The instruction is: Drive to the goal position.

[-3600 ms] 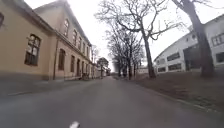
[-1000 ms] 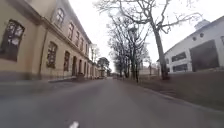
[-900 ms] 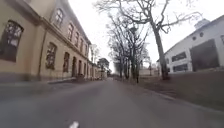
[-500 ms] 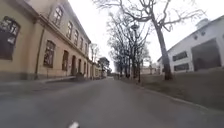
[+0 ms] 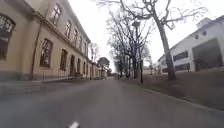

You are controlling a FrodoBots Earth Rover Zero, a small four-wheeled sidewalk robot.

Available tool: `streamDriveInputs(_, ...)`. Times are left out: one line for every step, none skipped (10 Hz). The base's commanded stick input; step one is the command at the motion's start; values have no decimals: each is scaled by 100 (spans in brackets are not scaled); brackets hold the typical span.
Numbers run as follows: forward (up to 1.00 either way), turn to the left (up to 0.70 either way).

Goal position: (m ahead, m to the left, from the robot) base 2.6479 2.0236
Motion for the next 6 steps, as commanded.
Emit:
streamDriveInputs(100, 0)
streamDriveInputs(100, 0)
streamDriveInputs(100, 0)
streamDriveInputs(100, 0)
streamDriveInputs(100, 0)
streamDriveInputs(100, 0)
